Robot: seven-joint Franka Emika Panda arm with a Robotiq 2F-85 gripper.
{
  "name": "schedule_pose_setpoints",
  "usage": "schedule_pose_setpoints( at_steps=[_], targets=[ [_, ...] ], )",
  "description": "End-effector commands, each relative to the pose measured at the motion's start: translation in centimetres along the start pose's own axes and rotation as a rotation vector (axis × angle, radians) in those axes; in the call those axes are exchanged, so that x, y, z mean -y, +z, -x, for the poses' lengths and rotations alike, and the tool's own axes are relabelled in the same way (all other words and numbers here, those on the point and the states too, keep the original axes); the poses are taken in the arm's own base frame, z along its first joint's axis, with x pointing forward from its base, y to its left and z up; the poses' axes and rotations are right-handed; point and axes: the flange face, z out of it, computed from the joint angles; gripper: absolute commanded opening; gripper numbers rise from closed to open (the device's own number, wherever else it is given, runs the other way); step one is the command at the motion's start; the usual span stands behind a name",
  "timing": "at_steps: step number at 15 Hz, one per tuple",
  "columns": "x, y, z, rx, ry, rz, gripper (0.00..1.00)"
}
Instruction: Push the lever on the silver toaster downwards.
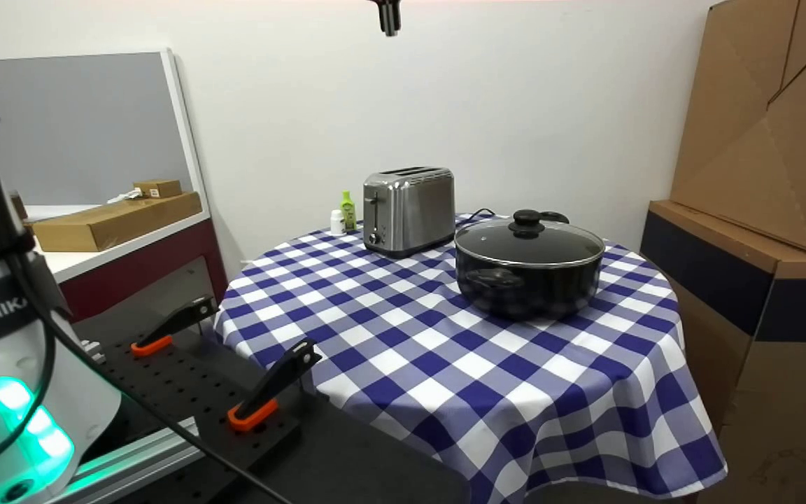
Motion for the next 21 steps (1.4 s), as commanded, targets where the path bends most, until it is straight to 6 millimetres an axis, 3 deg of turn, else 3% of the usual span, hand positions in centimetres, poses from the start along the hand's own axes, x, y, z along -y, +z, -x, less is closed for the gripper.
schedule_pose_setpoints(
  at_steps=[1, 8, 14, 21],
  targets=[
    [1.7, 3.5, -2.9, -0.056, -0.029, 0.034, 0.00],
    [5.1, 11.3, -7.0, -0.142, -0.029, 0.044, 0.00],
    [8.5, 15.6, -10.1, -0.176, -0.086, 0.021, 0.00],
    [9.4, 21.1, -13.6, -0.146, -0.129, 0.026, 0.00]
  ],
)
